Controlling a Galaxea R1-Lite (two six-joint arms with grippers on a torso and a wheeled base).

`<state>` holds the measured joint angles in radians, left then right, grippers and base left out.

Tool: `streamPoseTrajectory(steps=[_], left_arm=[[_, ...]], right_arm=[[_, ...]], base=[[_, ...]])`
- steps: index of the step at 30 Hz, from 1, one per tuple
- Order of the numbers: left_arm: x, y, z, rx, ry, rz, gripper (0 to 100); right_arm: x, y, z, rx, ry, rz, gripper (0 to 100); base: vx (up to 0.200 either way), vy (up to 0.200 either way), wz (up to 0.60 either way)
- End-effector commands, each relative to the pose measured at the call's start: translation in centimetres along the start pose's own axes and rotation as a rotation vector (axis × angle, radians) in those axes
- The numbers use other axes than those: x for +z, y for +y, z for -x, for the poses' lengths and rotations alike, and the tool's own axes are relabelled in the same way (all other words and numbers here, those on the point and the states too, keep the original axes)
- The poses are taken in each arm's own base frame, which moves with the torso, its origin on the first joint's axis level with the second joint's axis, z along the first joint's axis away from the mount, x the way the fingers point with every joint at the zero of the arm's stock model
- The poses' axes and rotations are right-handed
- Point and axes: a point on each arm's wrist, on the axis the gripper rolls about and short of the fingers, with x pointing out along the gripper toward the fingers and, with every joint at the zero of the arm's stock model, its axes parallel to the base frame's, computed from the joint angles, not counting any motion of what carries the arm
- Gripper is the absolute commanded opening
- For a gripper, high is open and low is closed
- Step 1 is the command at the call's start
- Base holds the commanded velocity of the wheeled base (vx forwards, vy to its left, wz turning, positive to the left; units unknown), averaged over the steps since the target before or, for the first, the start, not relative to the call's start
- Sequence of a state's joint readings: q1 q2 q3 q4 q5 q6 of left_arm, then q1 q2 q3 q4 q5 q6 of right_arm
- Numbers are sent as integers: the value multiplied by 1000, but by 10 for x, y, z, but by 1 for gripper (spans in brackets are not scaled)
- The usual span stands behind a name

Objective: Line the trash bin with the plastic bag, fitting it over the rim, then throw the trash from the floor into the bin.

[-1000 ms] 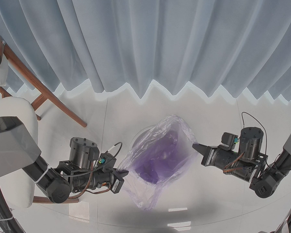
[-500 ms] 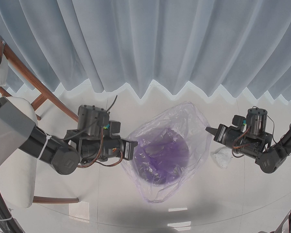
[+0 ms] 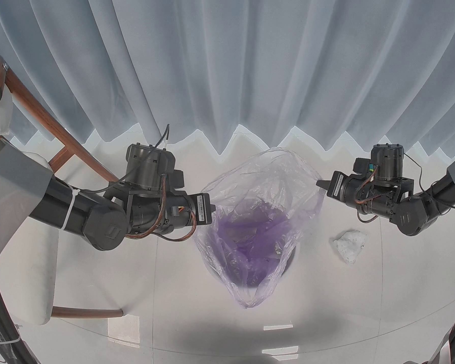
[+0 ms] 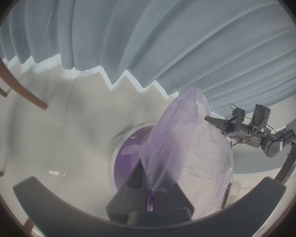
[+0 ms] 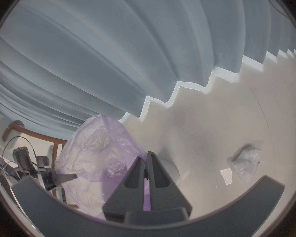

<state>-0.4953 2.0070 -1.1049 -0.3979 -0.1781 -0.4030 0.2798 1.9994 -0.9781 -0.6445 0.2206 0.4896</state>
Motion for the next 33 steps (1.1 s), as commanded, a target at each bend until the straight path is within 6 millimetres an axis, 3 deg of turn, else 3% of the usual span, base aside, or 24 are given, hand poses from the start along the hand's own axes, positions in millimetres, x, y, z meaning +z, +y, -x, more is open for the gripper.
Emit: streamPoseTrajectory(steps=[1, 5, 11, 26, 30, 33], left_arm=[[1, 8, -6, 17, -2, 49, 0], [12, 17, -9, 33, -32, 121, 0], [11, 31, -20, 62, -23, 189, 0], [-3, 47, -36, 126, 85, 278, 0], [26, 49, -39, 102, -8, 368, 0], [30, 55, -46, 108, -23, 380, 0]], right_arm=[[-8, -13, -21, -25, 32, 17, 0], [-2, -19, -32, -29, 12, 32, 0], [3, -30, -51, -36, -6, 32, 0], [-15, -55, -71, -65, 52, 92, 0], [-7, -52, -80, -24, 30, 145, 0], [-6, -53, -88, -18, 21, 150, 0]], base=[[0, 0, 0], [0, 0, 0], [0, 0, 0], [0, 0, 0], [0, 0, 0], [0, 0, 0]])
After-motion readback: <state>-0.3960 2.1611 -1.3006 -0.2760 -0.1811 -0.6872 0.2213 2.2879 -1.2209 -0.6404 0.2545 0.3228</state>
